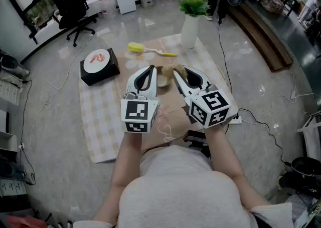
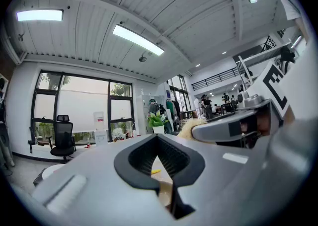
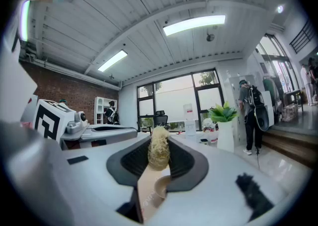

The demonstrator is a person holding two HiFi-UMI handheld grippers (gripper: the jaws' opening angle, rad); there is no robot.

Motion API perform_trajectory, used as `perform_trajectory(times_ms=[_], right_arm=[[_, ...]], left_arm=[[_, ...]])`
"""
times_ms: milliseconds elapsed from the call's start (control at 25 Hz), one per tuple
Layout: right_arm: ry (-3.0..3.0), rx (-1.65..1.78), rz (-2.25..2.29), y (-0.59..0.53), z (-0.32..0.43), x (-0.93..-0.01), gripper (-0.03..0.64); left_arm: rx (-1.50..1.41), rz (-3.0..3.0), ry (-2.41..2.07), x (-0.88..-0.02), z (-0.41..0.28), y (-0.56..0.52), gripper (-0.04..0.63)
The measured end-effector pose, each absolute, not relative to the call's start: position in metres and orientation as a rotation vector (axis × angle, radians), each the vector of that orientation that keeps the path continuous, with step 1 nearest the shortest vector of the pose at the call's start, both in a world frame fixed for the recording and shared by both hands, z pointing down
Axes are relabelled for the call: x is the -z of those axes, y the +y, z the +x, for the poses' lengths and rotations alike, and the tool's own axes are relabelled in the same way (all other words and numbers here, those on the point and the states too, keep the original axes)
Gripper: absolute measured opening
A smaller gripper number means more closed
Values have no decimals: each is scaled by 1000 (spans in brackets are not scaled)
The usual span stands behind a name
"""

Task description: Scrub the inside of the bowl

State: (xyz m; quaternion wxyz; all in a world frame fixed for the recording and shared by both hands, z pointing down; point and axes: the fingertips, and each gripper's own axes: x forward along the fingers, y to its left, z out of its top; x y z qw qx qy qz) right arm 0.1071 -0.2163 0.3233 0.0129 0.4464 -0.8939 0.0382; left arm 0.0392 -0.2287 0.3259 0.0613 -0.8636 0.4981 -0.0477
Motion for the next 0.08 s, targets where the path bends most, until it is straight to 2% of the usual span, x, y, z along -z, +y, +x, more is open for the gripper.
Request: perform_trajectory(times_ms=[80], right_arm=[[-2783,-116,1389,-217,107,-323,98]], left_arm=[[141,-2613,1507,-324,39,-229,2]])
